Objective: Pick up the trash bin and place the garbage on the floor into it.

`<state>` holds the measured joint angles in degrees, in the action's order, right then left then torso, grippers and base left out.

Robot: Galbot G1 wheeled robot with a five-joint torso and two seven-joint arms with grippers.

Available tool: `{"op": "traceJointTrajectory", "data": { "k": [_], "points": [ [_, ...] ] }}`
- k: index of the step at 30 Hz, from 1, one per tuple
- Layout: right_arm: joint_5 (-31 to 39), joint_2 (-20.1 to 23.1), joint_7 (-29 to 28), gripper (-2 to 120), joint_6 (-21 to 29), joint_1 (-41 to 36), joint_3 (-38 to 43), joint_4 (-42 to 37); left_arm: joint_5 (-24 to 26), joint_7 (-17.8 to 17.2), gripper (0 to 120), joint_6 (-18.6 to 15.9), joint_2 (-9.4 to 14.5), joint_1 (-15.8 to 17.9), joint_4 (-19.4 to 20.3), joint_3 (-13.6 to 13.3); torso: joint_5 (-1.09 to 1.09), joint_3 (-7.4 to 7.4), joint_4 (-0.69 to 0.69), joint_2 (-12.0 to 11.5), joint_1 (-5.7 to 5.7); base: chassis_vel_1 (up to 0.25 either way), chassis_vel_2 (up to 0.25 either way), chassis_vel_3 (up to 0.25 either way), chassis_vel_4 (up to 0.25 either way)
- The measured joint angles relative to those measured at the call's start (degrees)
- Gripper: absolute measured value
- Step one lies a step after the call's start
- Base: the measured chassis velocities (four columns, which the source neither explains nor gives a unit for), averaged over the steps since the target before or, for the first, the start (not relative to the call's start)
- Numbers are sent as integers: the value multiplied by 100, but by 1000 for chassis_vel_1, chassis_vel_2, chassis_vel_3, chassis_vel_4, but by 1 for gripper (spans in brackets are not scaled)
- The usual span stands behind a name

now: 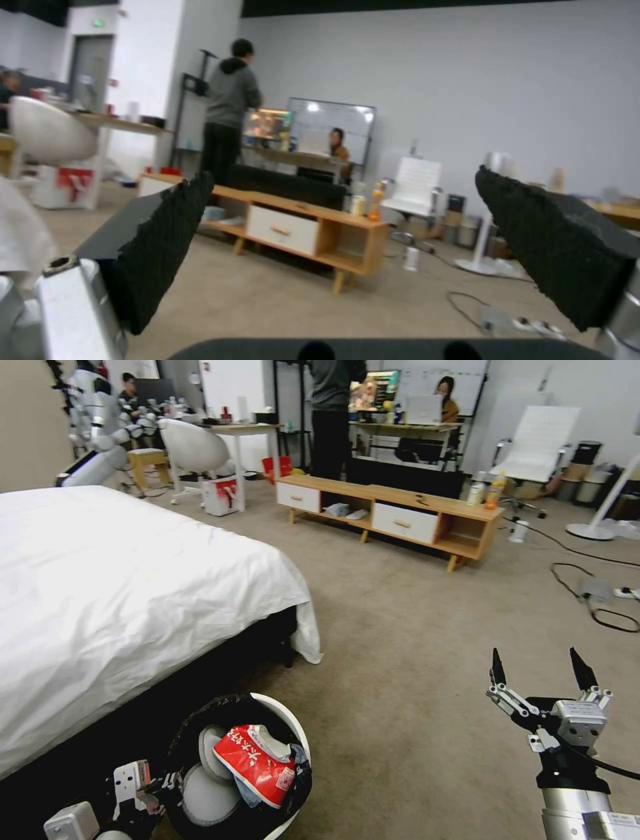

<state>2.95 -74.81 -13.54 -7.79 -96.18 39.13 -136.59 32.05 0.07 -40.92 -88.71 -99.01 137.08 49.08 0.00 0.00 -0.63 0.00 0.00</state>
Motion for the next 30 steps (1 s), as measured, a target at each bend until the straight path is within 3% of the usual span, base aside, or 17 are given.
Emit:
{"op": "traceJointTrajectory", "data": {
  "k": [20,30],
  "points": [
    [-51,-57,19,100,-76,29,-40,161,17,3,1,0,18,53,-65,39,0,0,0,0,0,-110,-112,-111,-116],
    [-65,-71,68,100,-160,47,-76,221,25,-4,1,0,11,43,-74,47,0,0,3,0,0,-36,-32,-43,-52]
  ]
}}
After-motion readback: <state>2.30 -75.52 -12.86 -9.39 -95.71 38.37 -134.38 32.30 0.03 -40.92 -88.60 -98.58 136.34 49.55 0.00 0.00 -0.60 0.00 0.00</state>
